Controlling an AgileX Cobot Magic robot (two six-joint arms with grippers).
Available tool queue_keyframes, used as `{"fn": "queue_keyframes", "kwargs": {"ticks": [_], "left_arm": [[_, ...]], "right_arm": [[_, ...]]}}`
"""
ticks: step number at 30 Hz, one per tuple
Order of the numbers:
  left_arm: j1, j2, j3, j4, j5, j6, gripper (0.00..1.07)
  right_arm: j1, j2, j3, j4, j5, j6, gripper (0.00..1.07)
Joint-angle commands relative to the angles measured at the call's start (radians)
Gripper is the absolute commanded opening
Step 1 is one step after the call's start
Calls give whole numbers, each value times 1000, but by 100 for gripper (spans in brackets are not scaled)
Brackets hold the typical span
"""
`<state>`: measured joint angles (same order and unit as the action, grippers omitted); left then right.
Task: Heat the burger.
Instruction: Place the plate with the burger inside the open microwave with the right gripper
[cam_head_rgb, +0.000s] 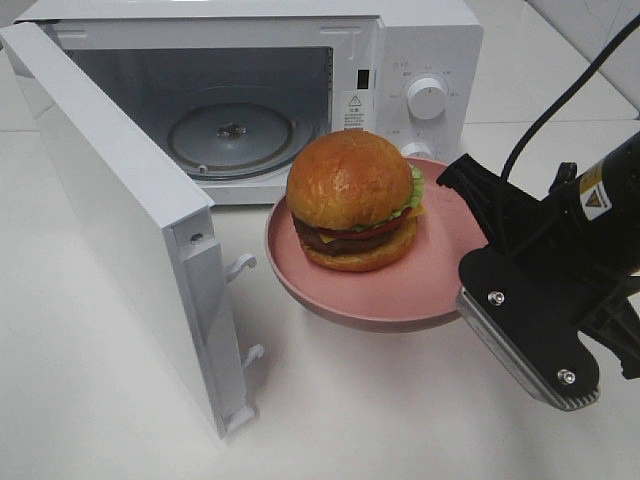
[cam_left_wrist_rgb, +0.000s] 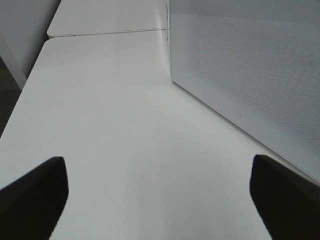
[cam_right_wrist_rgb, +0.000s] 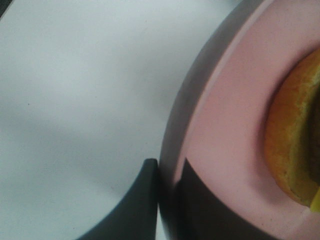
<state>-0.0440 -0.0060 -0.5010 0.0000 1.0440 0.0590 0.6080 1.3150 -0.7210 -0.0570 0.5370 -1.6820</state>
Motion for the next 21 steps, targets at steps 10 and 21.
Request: {"fn": "queue_keyframes", "kwargs": {"ticks": [10,21], "left_arm": [[2,-17,2,6,-3,1,91],[2,-17,2,6,-3,1,91]], "right_arm": [[-10,15,-1,3,-169,-29,0],[-10,82,-39,32,-216,-74,0]]}}
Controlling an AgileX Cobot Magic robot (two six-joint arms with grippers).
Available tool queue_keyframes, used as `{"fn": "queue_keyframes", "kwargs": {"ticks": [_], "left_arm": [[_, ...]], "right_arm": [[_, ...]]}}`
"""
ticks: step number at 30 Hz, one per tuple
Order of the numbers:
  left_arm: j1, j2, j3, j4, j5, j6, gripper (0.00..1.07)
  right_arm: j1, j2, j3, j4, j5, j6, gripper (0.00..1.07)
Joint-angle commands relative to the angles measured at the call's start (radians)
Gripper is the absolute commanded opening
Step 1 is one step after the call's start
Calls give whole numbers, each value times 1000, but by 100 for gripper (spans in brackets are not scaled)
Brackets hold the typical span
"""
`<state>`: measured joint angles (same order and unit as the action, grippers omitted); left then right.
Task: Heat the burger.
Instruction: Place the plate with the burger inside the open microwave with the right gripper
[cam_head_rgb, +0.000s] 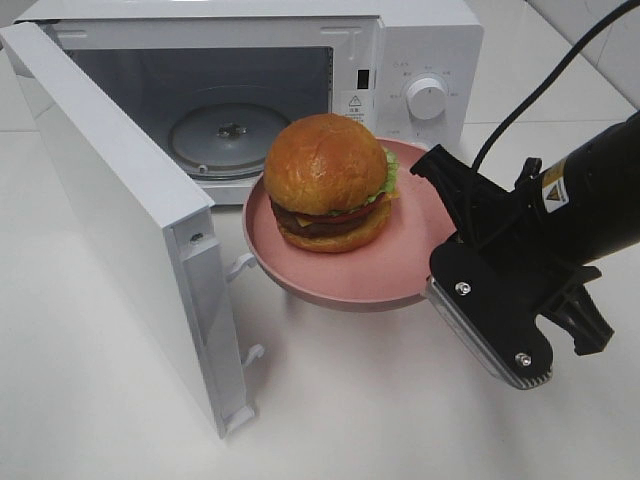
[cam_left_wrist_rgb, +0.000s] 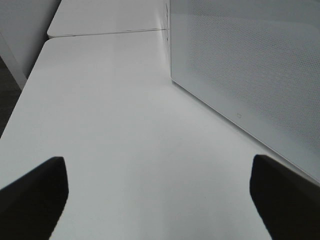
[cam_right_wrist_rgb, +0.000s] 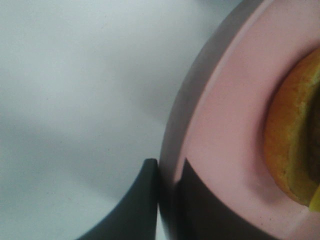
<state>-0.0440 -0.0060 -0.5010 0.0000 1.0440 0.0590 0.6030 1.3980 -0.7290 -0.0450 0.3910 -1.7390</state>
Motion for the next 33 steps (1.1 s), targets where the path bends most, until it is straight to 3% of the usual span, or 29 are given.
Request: {"fn": "queue_keyframes", "kwargs": {"ticks": [1,8,28,33], "left_arm": [[2,-17,2,6,-3,1,91],[2,-17,2,6,-3,1,91],[2,-17,2,6,-3,1,91],[2,-17,2,6,-3,1,91]], "right_arm": [[-5,-1,-31,20,-70,-17,0],[37,79,-91,19,-86,-20,0],[42,225,-235,20,-102,-24,0],[42,286,-293,73,-101,-70,0]]}}
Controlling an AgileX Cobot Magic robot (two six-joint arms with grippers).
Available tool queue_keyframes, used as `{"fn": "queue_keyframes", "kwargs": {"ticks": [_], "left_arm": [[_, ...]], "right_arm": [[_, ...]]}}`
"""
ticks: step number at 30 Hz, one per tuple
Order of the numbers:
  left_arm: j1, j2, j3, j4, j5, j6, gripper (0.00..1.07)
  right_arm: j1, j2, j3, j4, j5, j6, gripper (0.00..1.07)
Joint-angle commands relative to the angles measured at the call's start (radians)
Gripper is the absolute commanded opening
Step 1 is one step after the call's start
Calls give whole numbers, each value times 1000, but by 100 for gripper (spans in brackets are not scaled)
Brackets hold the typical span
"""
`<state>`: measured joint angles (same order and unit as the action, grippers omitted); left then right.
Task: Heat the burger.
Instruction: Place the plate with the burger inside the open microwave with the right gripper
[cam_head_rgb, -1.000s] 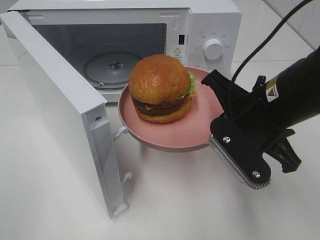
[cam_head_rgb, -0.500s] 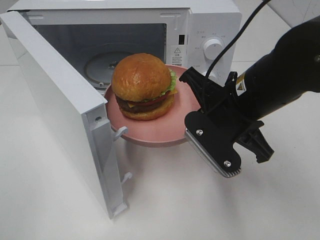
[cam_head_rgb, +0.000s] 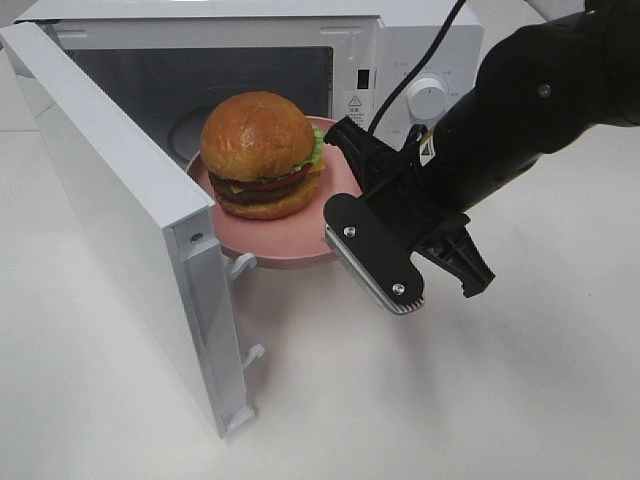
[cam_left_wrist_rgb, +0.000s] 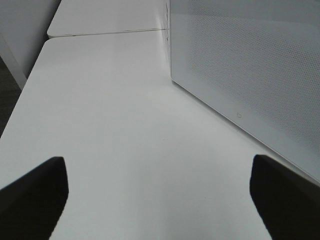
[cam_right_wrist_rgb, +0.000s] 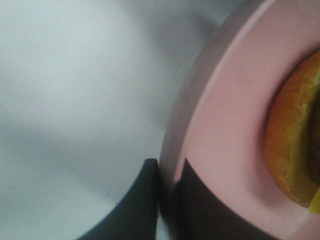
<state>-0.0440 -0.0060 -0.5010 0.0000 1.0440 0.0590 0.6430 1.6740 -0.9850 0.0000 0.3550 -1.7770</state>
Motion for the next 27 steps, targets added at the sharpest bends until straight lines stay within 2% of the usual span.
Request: {"fn": "queue_keyframes", "kwargs": {"ticks": [1,27], "left_arm": [[2,-17,2,6,-3,1,91],[2,-17,2,6,-3,1,91]], "right_arm": [[2,10,-37,28,-65,-32,0],[2,202,-214,46,-77,-22,0]]}}
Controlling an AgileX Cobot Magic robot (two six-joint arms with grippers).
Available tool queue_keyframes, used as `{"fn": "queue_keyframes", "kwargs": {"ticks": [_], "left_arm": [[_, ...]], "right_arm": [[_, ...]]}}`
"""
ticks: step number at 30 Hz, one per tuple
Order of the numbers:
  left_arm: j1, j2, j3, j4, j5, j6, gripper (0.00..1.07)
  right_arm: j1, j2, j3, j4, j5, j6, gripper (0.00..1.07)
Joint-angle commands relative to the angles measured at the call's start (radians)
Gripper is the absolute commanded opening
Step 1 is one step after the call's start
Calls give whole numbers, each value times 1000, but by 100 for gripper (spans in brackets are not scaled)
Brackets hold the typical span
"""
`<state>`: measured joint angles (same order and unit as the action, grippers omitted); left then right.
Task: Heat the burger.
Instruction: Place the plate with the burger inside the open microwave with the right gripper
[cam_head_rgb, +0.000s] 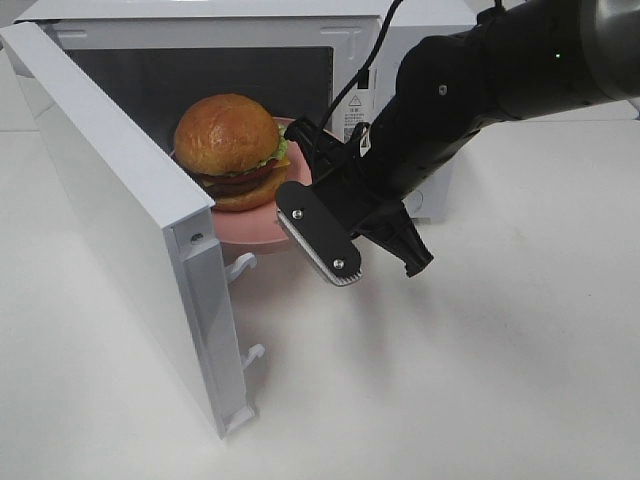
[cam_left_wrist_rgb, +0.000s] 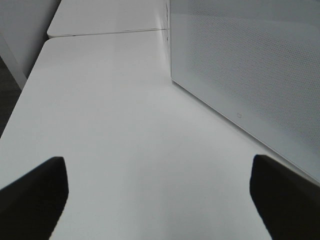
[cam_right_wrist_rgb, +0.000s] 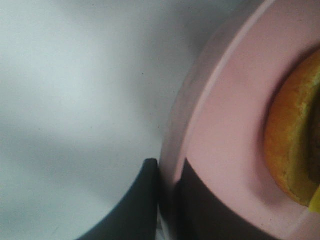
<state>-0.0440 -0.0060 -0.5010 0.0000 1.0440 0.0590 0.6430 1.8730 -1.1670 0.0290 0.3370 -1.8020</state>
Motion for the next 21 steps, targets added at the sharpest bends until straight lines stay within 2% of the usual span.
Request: {"fn": "queue_keyframes", "kwargs": {"ticks": [1,13,21], "left_arm": [[2,-17,2,6,-3,1,91],[2,-17,2,6,-3,1,91],[2,-17,2,6,-3,1,91]], "right_arm": [[2,15,-47,17,-53,6,0],[2,89,-153,10,-46,71,0],[2,143,-219,-112,-46,213,0]]}}
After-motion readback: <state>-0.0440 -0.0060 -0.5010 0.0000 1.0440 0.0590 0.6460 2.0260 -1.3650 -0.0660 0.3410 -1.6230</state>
